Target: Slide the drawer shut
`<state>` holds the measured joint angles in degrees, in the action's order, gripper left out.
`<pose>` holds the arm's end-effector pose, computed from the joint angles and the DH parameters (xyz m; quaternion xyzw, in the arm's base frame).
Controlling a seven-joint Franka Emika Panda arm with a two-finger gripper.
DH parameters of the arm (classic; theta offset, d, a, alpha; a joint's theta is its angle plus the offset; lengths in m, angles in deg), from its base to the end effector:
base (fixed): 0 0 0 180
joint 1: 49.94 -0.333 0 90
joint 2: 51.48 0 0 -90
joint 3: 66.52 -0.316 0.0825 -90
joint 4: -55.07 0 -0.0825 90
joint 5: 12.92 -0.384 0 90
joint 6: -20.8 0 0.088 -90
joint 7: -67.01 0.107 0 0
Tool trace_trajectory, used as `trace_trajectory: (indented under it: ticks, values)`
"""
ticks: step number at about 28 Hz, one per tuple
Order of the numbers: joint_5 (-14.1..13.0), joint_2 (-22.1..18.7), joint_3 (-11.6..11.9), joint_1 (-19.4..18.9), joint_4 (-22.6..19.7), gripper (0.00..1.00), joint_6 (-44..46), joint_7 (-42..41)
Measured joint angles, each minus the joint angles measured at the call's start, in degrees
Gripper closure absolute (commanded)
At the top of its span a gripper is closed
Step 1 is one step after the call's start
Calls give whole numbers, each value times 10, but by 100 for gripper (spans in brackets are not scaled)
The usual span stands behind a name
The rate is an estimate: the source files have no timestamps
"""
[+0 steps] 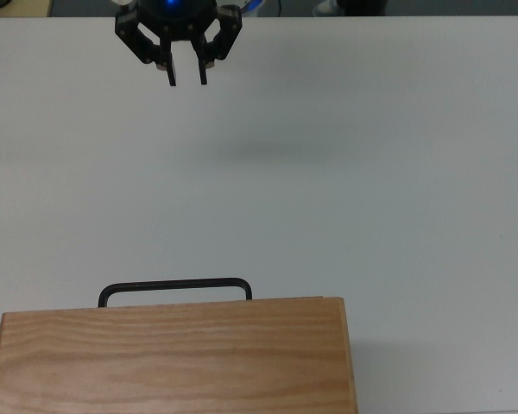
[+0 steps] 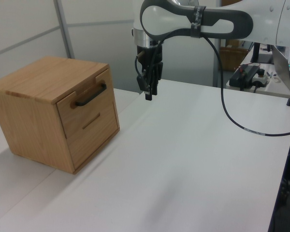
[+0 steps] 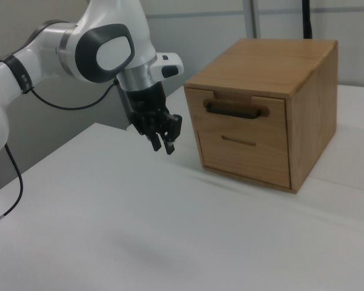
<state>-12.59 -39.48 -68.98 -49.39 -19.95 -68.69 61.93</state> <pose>0.6178 0.0168 0.6243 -0.9979 -0.0603 -0.0217 0.0010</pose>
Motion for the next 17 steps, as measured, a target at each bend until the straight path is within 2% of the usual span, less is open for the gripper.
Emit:
trace_trajectory:
  ticks: [17]
  values:
    - [0, -2, 1, 1, 1, 0, 15, 0]
